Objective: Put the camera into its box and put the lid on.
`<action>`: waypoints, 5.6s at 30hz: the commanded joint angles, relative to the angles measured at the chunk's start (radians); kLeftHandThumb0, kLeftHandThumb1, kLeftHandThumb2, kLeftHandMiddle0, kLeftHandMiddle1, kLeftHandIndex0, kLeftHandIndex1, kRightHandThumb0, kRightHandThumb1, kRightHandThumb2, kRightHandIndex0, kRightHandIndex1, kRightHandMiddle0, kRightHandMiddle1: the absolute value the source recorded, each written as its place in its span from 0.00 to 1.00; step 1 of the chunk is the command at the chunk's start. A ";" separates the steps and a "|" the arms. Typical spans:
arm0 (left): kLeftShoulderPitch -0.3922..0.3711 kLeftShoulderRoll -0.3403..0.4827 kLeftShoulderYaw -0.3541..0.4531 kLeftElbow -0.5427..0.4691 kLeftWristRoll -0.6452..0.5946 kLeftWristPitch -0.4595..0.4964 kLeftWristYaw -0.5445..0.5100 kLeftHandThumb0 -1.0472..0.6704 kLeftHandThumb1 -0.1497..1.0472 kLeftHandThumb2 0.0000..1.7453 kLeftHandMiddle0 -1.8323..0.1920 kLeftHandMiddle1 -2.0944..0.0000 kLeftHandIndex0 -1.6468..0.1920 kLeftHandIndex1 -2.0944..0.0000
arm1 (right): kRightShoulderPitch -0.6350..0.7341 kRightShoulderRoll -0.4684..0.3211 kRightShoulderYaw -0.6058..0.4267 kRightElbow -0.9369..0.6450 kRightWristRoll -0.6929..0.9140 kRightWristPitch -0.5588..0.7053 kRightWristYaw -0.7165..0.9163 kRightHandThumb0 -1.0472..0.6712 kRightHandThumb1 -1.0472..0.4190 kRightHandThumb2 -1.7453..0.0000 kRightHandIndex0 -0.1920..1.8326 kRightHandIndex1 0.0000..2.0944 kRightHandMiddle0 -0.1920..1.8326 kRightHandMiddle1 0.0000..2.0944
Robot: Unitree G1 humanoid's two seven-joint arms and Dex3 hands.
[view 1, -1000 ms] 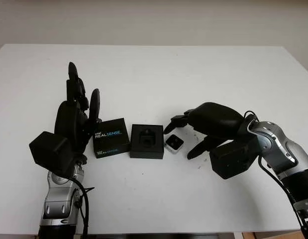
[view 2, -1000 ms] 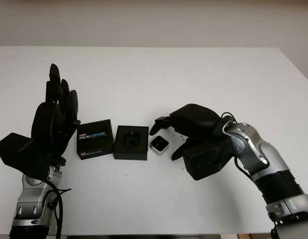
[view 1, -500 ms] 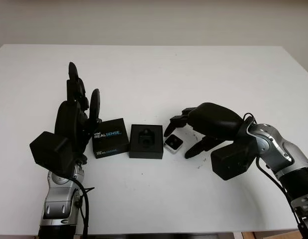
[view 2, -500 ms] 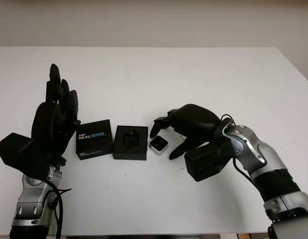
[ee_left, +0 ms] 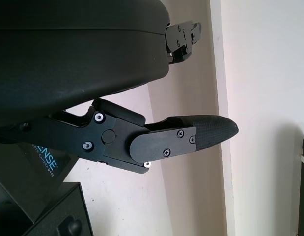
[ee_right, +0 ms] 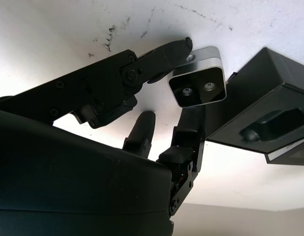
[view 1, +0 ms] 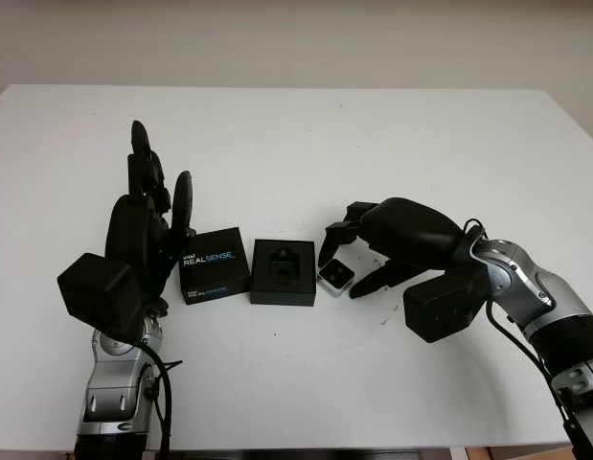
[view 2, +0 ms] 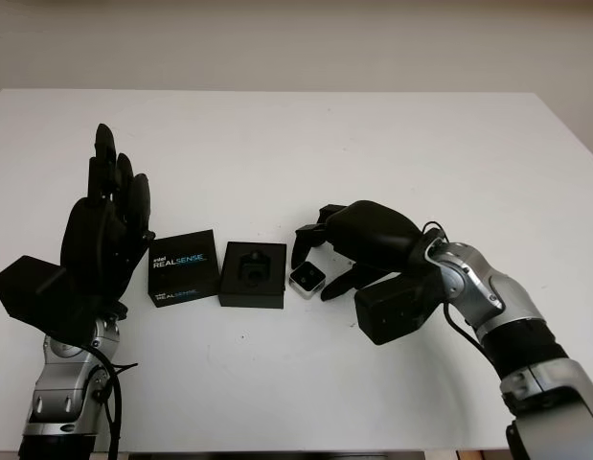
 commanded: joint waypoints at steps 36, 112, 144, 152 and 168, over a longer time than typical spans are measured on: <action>0.015 0.004 -0.002 -0.022 0.006 0.006 0.007 0.19 1.00 0.32 1.00 1.00 1.00 1.00 | 0.088 0.151 -0.091 0.124 0.319 0.112 0.132 0.44 0.07 0.97 0.19 0.33 0.26 0.82; 0.036 -0.004 0.000 -0.041 -0.001 0.027 0.002 0.18 1.00 0.31 1.00 1.00 1.00 1.00 | 0.335 0.544 -0.269 -0.443 0.755 0.828 0.081 0.41 0.00 0.95 0.13 0.09 0.13 0.93; 0.024 -0.012 -0.012 -0.023 0.009 0.032 0.013 0.19 1.00 0.32 1.00 1.00 1.00 1.00 | 0.295 0.613 -0.225 -0.357 0.763 0.885 0.123 0.39 0.00 0.90 0.10 0.11 0.13 1.00; 0.023 -0.012 -0.016 -0.024 0.014 0.035 0.016 0.19 1.00 0.32 1.00 1.00 1.00 1.00 | 0.277 0.619 -0.221 -0.354 0.797 0.933 0.171 0.38 0.01 0.90 0.08 0.14 0.16 1.00; 0.020 -0.013 -0.027 -0.016 0.026 0.026 0.023 0.20 1.00 0.33 1.00 1.00 1.00 1.00 | 0.265 0.585 -0.189 -0.330 0.756 0.922 0.241 0.39 0.20 0.66 0.00 0.30 0.23 0.98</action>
